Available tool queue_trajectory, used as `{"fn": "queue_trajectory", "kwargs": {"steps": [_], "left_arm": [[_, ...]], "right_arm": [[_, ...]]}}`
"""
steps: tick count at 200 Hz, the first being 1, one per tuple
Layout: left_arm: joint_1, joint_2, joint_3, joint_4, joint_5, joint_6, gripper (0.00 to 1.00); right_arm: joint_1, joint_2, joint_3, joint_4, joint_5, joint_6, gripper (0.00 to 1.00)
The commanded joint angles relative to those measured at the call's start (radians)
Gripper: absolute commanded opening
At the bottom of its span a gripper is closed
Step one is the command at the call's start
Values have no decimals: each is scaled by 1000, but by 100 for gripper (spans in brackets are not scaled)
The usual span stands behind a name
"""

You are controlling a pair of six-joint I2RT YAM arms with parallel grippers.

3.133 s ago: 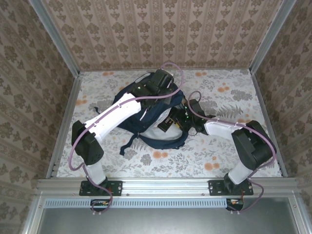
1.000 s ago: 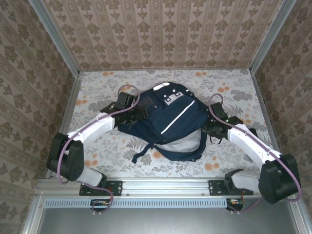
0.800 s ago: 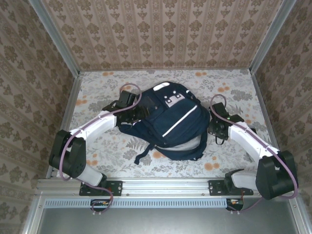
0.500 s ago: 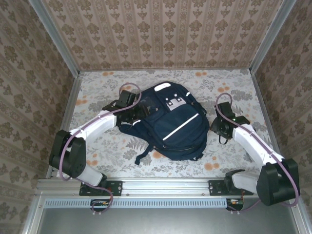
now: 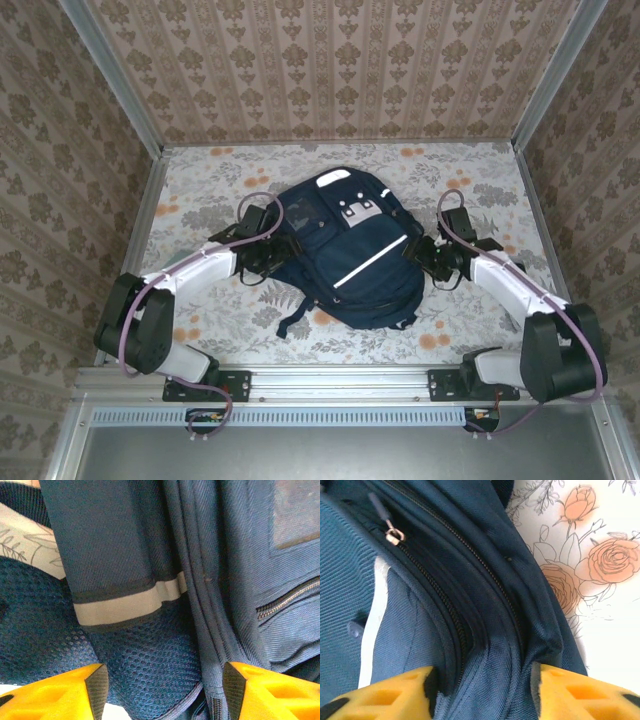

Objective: Pack books, pencil case, and school supplies into a backpack

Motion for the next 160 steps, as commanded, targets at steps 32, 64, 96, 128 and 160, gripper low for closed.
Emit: {"fn": "queue_trajectory", "kwargs": {"steps": [32,64,96,128,160], "left_arm": [[-14,-22,-40,37,-1,-77,61],[-14,-21,-90,124,19,-141,58],[-24,-27,-117,160,27,-204,54],[-45,-84,-149,122,-40,-266,52],[-80,-136,-137,32,-92,-272,53]], "right_arm": [[2,232,158,154,-95,-68,47],[-11,344,284,194,-86,-113,47],[-13,354,366,119,-39,-154,47],[-9,229,334,5,89,-207,50],[1,93,235,-52,121,-212,52]]}}
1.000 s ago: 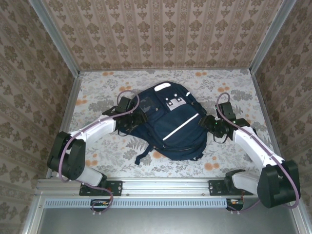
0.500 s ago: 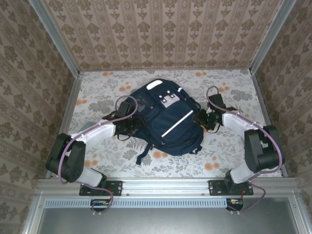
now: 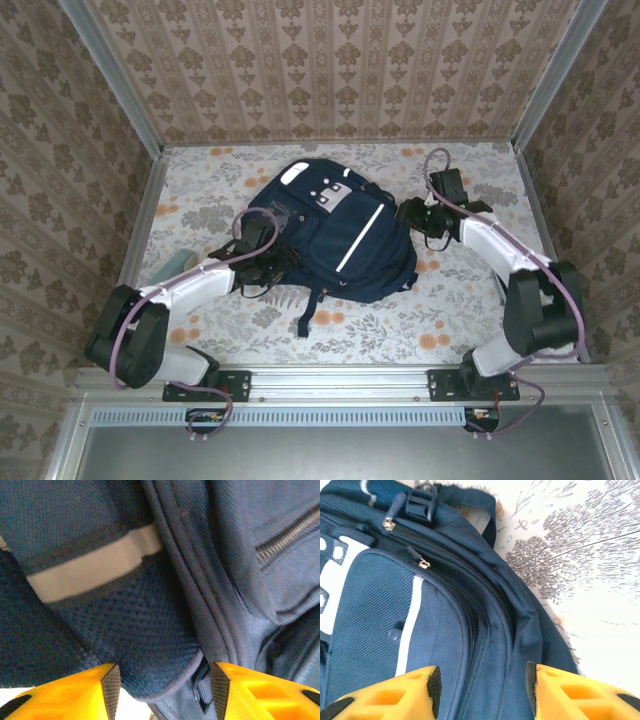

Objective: Pack books, pencil case, and school supplies into a backpack

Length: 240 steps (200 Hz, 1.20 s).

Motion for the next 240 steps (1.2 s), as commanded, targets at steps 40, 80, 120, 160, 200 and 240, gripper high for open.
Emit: {"fn": "queue_trajectory", "kwargs": {"steps": [40,80,120,160,200,240], "left_arm": [[-33,-22,-57,31,-30,-79,36],[-43,58,-24,98,17,-80,38],[-45,129,-1,189,63,-93,37],[-50,166,27,240,81,-93,20],[-61,187,75,246,103,-70,9],[-72,194,107,248,119,-59,0]], "right_arm": [[53,-231,-188,-90,-3,21,52],[154,-293,-219,-100,4,71,52],[280,-296,-240,-62,13,131,52],[482,-266,-214,-76,142,149,51],[678,-145,-129,-132,352,176,48],[777,33,-27,-156,488,216,42]]}}
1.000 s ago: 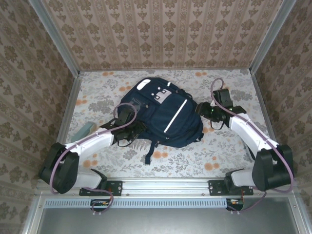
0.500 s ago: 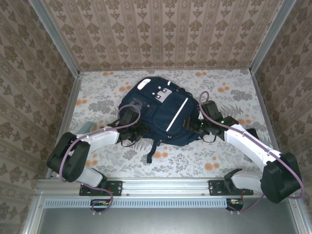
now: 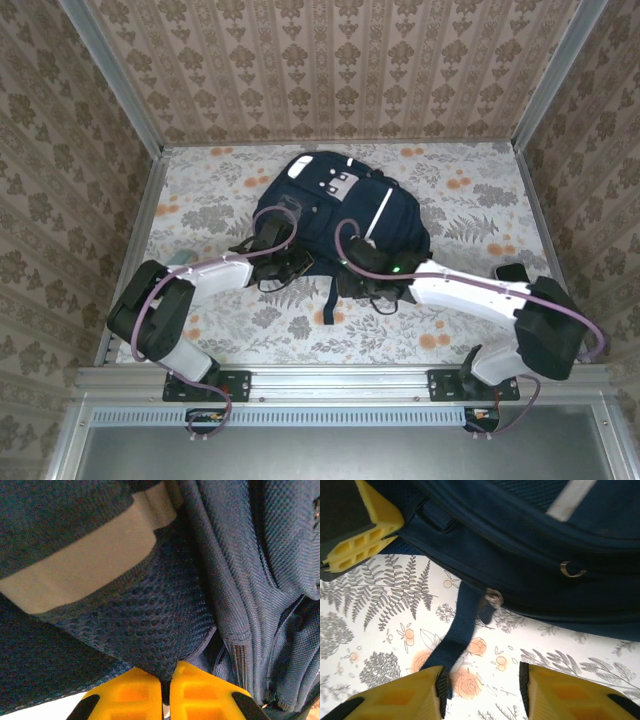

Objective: Pack books, pencil case, and school supplies into a backpack

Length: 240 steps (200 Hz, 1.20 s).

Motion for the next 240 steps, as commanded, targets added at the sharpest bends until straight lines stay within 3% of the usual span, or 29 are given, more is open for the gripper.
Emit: {"fn": "queue_trajectory", "kwargs": {"steps": [1,65,105,137,202,240], "left_arm": [[-12,10,54,49,28,22,0],[-32,14,110,22,48,48,0],[-34,16,108,19,45,42,0],[-34,13,107,14,44,41,0],[-34,14,113,7,44,40,0],[-34,13,118,-1,41,45,0]], "right_arm": [[37,83,62,-50,150,49,42],[37,240,142,-88,257,136,41],[24,283,167,-121,314,170,33],[17,285,159,-153,338,196,33],[-4,303,153,-71,278,129,36],[-5,315,164,-90,292,123,26]]}}
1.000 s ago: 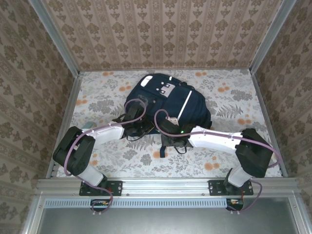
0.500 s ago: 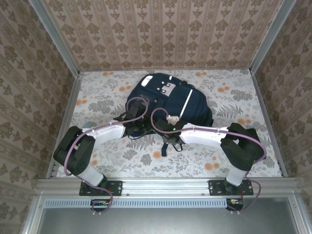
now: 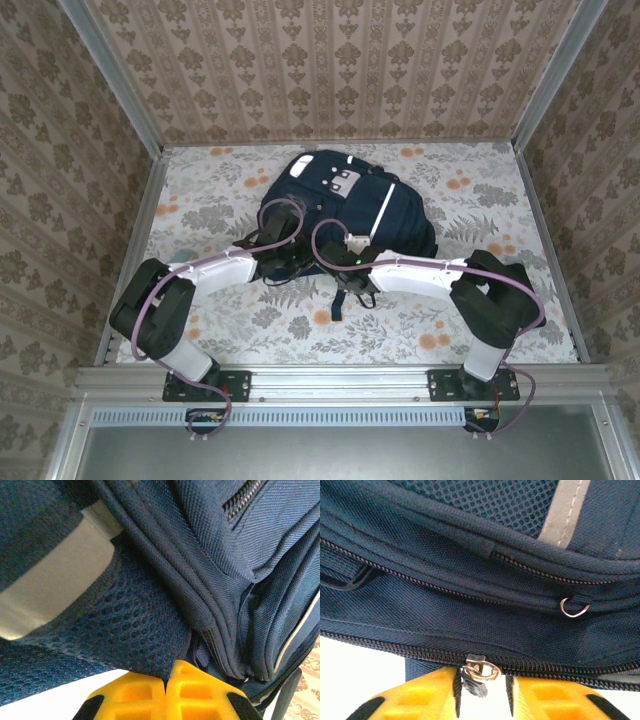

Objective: Pack books, pencil case, and school supplies into a backpack

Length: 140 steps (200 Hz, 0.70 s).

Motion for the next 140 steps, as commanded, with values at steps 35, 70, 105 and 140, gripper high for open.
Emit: {"fn": "queue_trajectory", "kwargs": {"steps": [35,70,105,140], "left_arm": [[-4,6,67,-30,16,63,0],[20,7,48,-61,-4,79,0],[56,7,29,-100,-19,124,0],[90,13,20,-122,-28,158,0]], "right_arm": [[-12,13,8,-42,25,-32,6],[-34,-52,-40,-72,46,-58,0],[-79,-159,-116,-109,61,-100,2],[-176,-268,-202,-119,28,-160,6]]}}
